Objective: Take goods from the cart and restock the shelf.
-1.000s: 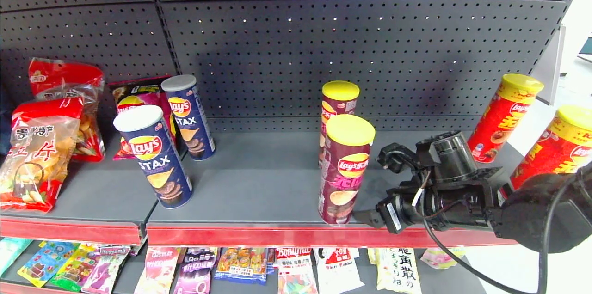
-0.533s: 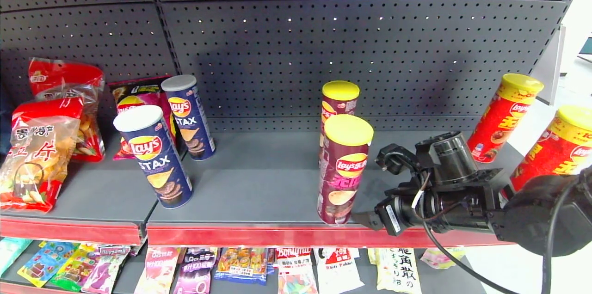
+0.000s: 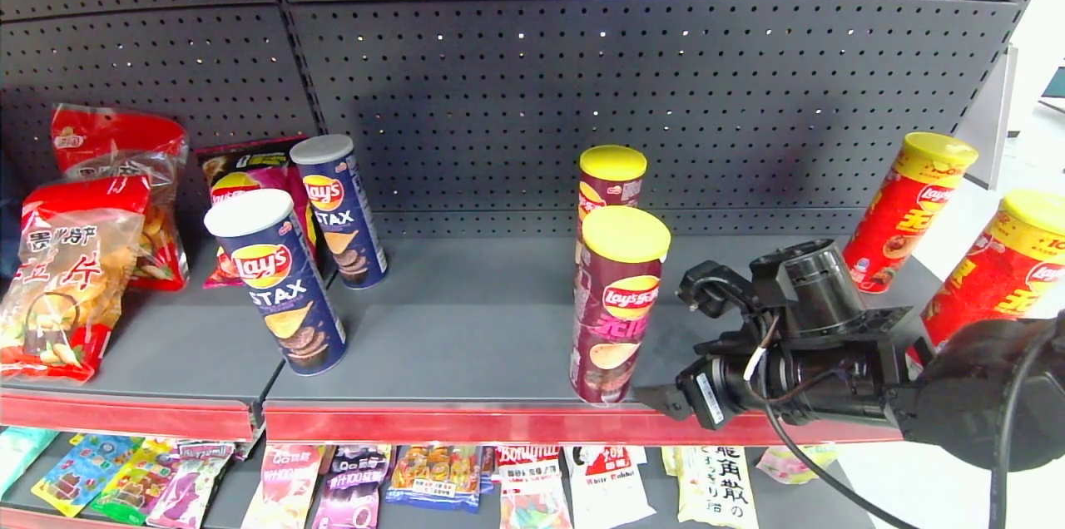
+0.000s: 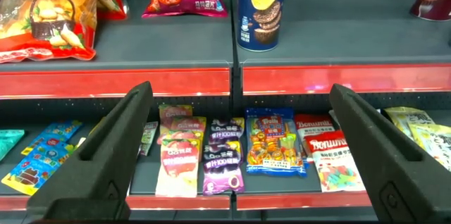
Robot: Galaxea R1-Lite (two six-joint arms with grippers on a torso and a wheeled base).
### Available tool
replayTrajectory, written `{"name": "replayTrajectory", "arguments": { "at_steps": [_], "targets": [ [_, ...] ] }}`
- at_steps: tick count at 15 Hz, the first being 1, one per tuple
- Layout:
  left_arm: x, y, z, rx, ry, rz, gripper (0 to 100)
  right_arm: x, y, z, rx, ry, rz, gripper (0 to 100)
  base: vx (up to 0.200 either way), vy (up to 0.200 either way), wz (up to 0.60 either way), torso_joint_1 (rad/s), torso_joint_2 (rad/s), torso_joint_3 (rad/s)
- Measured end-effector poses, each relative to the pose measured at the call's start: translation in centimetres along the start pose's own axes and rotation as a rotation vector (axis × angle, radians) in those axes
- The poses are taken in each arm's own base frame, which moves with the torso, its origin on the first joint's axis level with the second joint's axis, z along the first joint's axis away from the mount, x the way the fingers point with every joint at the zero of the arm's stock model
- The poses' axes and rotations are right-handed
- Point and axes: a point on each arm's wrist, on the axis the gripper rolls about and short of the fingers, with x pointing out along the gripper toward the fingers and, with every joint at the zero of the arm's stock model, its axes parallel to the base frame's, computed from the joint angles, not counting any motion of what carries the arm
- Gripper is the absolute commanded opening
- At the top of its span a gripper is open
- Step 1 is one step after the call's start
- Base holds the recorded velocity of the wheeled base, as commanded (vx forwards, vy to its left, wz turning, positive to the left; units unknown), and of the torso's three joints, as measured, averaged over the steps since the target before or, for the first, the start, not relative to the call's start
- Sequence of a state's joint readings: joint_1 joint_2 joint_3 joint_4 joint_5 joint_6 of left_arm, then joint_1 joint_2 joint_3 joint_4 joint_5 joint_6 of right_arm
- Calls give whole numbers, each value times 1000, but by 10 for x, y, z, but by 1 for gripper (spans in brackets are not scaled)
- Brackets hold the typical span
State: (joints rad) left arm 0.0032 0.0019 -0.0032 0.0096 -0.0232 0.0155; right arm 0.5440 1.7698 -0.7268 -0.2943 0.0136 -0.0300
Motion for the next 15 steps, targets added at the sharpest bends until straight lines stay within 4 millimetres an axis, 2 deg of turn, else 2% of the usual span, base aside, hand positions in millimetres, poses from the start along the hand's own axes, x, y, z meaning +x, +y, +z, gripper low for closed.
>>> {"name": "replayTrajectory", "arguments": {
  "at_steps": [5, 15],
  "targets": [
    [0, 0, 0, 0, 0, 0, 100, -2, -13, 10, 30, -38, -50, 100, 0, 0, 0, 0, 0, 0],
    [0, 0, 0, 0, 0, 0, 100, 10, -14, 14, 29, -51, -50, 100, 0, 0, 0, 0, 0, 0]
  ]
}}
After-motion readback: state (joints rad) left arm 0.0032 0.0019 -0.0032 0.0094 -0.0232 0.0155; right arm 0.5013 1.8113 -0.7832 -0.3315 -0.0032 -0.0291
